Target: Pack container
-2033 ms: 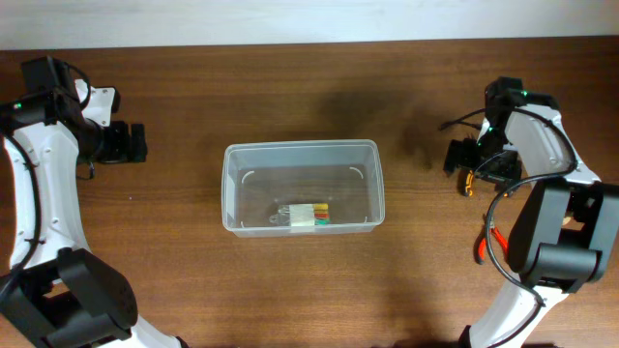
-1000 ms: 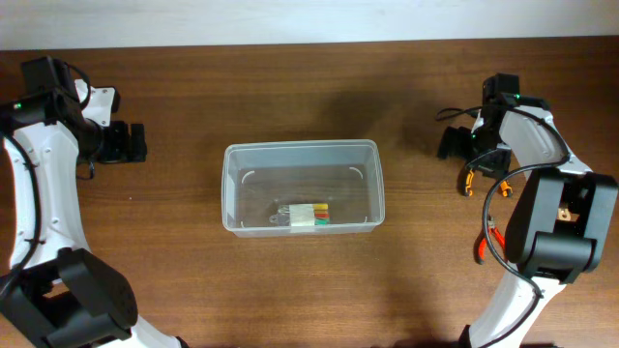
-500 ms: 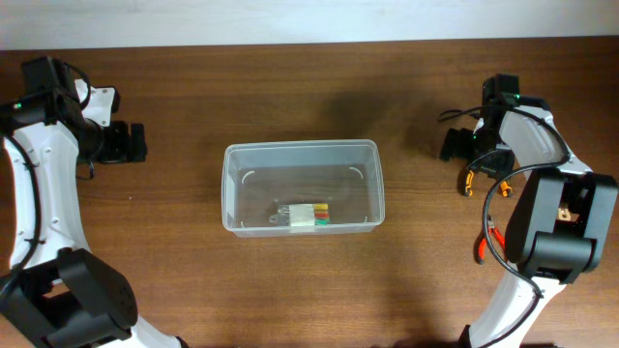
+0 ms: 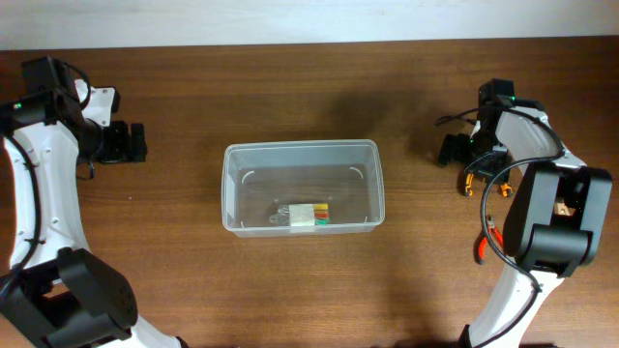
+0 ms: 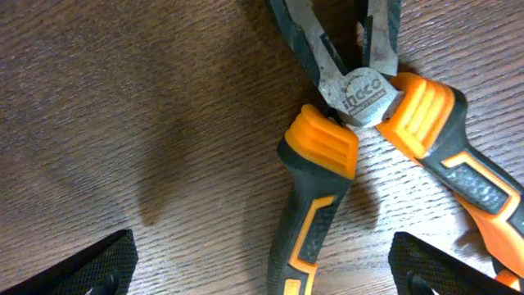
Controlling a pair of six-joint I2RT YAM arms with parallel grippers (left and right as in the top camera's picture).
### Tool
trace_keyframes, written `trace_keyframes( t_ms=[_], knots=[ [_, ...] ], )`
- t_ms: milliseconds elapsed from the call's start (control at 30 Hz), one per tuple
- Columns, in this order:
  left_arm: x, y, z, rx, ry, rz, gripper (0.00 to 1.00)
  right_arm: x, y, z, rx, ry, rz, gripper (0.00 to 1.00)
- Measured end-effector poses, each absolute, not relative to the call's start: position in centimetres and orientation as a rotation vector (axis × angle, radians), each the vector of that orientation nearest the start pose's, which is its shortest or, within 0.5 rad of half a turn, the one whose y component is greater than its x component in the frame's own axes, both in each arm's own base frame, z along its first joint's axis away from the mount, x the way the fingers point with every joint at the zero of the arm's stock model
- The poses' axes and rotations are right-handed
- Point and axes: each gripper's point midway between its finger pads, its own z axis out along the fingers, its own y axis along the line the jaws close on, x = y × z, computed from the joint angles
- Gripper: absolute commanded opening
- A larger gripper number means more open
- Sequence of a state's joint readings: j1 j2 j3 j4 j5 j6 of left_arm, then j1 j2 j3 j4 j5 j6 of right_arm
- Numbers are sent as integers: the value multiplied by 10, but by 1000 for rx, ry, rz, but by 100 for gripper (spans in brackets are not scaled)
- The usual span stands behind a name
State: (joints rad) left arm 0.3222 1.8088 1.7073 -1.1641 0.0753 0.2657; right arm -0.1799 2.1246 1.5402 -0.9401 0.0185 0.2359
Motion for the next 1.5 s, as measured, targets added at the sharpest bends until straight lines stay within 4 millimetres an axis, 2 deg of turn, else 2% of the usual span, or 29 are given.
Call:
trace_keyframes(
  t_ms=[1200, 1500],
  knots=[
    [389, 116, 171, -63, 2827, 23, 99, 399, -82, 7, 629, 3031, -78, 99],
    [389, 116, 171, -63, 2827, 24, 99, 397, -80, 1, 626, 3051, -74, 99]
  ],
)
